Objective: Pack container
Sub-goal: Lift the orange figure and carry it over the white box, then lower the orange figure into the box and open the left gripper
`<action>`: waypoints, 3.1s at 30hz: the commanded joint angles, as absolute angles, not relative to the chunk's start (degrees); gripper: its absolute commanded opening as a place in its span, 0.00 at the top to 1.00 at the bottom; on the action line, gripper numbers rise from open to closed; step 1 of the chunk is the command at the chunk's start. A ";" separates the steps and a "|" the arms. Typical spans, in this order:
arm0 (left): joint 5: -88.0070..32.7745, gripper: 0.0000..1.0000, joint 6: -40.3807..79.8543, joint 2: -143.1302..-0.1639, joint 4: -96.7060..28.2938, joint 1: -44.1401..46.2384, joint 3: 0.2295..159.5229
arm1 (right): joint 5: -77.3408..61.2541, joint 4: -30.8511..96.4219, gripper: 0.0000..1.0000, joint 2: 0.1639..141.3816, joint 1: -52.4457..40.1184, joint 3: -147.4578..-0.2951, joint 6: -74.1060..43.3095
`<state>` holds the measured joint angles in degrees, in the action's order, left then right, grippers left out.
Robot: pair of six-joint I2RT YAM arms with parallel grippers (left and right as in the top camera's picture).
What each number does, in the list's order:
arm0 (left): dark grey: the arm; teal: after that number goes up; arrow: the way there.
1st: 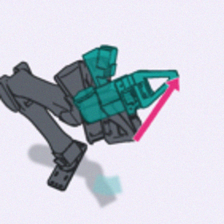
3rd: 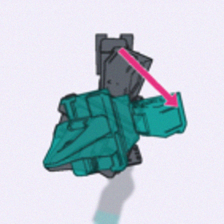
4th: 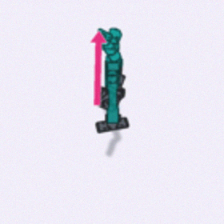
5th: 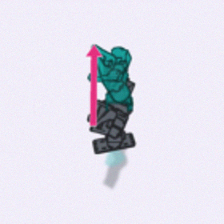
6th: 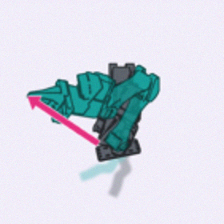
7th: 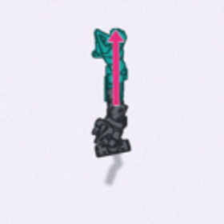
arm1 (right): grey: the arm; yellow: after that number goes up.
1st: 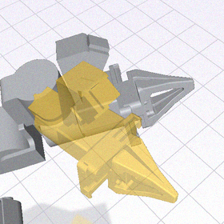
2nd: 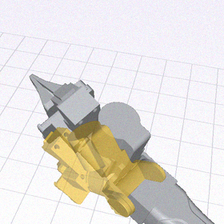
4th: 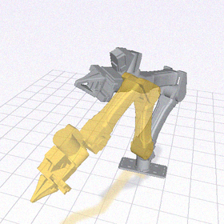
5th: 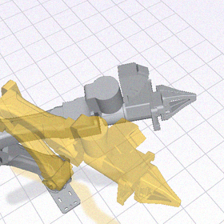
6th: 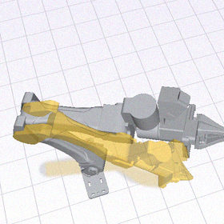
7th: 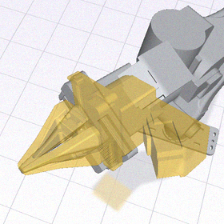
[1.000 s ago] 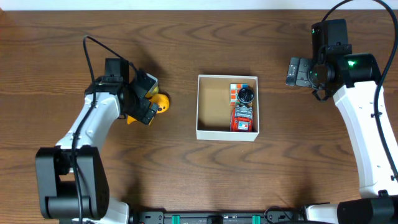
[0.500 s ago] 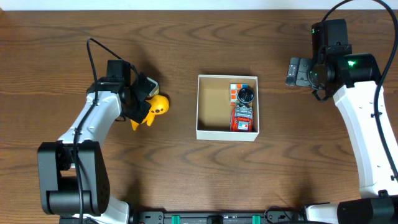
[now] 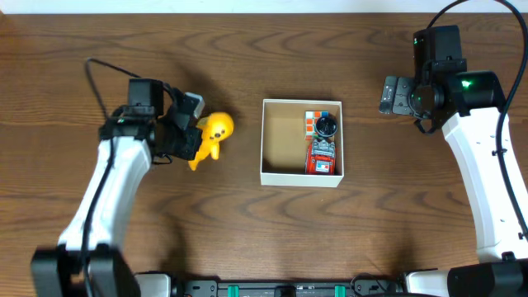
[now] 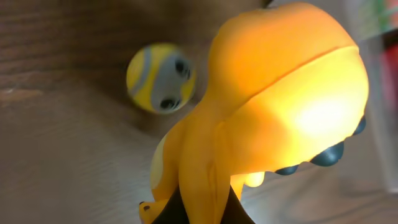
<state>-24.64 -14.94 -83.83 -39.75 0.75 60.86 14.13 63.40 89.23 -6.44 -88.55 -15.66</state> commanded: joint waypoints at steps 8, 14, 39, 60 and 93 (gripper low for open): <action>-43.72 0.94 8.36 -71.90 -36.47 11.00 61.76 | 14.59 63.40 0.01 88.77 -6.11 -89.34 -15.62; -34.83 0.94 13.30 -70.85 -24.75 26.98 61.76 | 14.59 63.40 0.01 88.77 -6.11 -89.34 -15.62; 11.86 0.94 35.88 -84.14 -23.68 43.81 61.76 | 14.59 63.40 0.01 88.77 -6.11 -89.34 -15.62; 13.74 0.94 39.79 -89.62 -23.83 44.99 61.78 | 14.59 63.40 0.01 88.77 -6.11 -89.34 -15.62; 17.80 0.66 35.40 -89.56 -23.27 45.45 62.94 | 14.59 63.40 0.01 88.77 -6.11 -89.34 -15.62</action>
<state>14.41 38.57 -89.60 -23.46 45.23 60.88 14.11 63.40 89.23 -6.44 -88.55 -15.66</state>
